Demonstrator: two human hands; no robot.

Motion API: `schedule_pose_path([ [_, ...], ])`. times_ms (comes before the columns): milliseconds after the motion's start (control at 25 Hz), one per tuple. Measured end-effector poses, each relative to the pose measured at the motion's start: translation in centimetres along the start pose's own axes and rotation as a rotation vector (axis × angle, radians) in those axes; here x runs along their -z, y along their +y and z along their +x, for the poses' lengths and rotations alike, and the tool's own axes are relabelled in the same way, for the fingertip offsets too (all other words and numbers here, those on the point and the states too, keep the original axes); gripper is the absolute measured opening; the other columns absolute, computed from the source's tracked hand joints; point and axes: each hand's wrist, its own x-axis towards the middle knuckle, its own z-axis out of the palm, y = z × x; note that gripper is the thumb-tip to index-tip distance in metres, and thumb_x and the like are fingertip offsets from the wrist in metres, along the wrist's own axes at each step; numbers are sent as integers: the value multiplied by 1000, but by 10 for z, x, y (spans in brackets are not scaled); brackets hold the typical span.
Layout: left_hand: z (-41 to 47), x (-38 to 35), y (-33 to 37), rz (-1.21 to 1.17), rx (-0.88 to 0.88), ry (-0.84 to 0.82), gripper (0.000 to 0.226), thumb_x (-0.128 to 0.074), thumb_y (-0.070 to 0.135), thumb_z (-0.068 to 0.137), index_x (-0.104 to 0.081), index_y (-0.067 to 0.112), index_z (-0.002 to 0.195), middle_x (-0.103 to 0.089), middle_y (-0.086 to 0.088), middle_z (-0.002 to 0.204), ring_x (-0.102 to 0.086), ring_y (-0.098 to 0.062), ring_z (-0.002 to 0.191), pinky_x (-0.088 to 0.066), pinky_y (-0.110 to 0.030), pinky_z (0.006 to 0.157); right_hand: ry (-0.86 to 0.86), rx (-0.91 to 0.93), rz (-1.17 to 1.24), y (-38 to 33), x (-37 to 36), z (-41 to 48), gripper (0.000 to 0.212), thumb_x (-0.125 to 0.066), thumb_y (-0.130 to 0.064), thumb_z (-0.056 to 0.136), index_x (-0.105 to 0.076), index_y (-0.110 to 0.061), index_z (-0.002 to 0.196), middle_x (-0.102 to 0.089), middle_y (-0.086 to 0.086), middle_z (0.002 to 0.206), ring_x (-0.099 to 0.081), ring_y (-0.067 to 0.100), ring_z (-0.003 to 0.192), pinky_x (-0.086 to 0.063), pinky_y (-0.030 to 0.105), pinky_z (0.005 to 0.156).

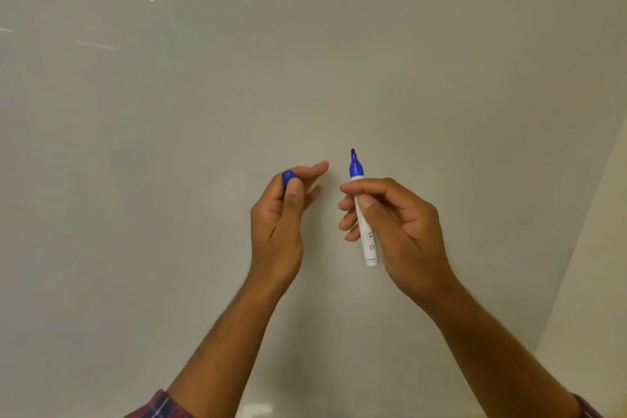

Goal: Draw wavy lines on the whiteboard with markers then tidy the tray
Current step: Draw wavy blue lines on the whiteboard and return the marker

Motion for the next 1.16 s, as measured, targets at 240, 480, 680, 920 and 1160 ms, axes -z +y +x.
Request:
schedule_pose_path([
  [240,98,5,46,560,-439,57,40,-45,30,113,-62,8,142,-62,-1,150,-48,-10,148,-43,-35,121,-55,235,-229,-26,11,74,31,-76,-9,89,-66,-23,115,-71,-7,97,-71,20,96,-59,35,79],
  [480,184,1,72,1051,-764,55,59,-40,40,111,-47,1,154,-46,-19,162,-40,-32,154,-34,-46,126,269,428,-219,-40,2,143,18,-62,-30,102,-62,-13,101,-66,4,80,-64,24,71,-56,35,66],
  [680,231,-2,81,1283,-1036,204,59,-48,38,109,-48,-4,151,-50,-26,156,-46,-41,148,-33,-47,120,457,517,-277,-47,8,189,17,-70,-19,98,-65,-11,111,-72,-2,84,-69,10,72,-54,21,60],
  [920,253,6,74,1372,-1076,174,57,-39,40,114,-45,3,157,-40,-16,166,-31,-33,158,-25,-46,130,516,646,-387,-47,13,224,24,-76,-23,91,-72,-5,107,-71,-2,90,-68,9,78,-54,12,67],
  [1160,254,7,72,1340,-1058,170,58,-41,42,113,-42,8,159,-37,-12,168,-28,-30,159,-23,-45,131,550,655,-414,-50,12,231,24,-75,-27,90,-73,-6,103,-70,-2,87,-67,8,76,-50,8,63],
])
